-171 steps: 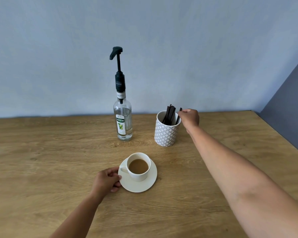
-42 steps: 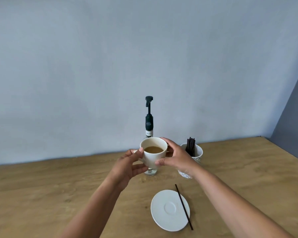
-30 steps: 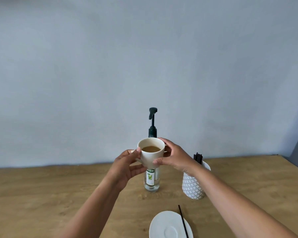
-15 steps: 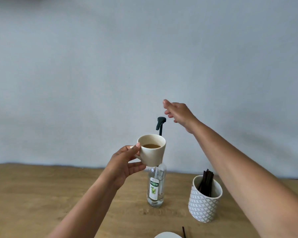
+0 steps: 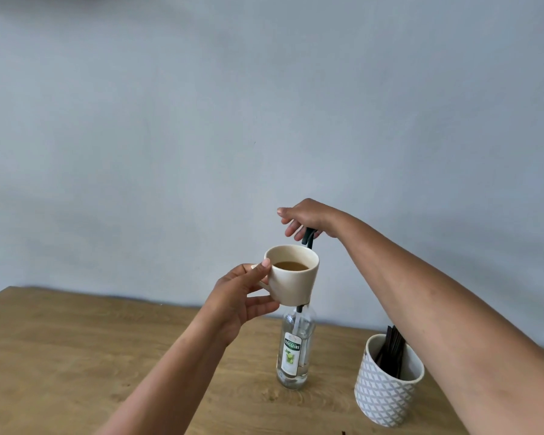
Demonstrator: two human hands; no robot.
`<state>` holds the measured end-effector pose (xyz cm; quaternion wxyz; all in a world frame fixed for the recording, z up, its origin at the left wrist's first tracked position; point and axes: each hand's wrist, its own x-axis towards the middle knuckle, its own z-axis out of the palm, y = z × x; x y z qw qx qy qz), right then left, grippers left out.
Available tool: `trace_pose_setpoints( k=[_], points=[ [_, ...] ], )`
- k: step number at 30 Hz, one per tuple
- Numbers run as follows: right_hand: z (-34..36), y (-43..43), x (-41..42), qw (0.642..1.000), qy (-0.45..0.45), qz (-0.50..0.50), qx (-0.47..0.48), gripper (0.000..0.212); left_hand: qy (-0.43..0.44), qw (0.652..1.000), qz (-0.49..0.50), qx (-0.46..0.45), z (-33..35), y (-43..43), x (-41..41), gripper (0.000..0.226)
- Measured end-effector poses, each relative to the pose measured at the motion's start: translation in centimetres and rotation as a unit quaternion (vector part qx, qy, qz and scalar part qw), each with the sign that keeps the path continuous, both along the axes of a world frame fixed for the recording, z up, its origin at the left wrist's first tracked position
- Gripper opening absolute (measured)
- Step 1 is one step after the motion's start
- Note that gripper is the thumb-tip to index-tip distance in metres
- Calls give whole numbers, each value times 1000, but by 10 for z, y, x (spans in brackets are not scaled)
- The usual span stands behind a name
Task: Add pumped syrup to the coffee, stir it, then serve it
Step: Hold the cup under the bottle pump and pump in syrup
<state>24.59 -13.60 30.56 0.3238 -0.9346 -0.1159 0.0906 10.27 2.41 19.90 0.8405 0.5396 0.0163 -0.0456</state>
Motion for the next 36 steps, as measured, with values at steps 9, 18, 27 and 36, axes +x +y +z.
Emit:
trace_pose_setpoints(
  k=[9,18,27,36],
  points=[
    [-4,0,2,1000,13,-17,10,31,5,1000,1,5,-2,-4,2,30],
    [-5,2,2,1000,17,-8,-1,32,1,1000,8,10,0,-2,4,29],
    [9,4,-3,999,-5,21,-26,36,-3,1000,5,22,3,-3,1,28],
    [1,6,-4,1000,20,-4,-17,34,2,1000,7,17,2,-3,2,29]
  ],
)
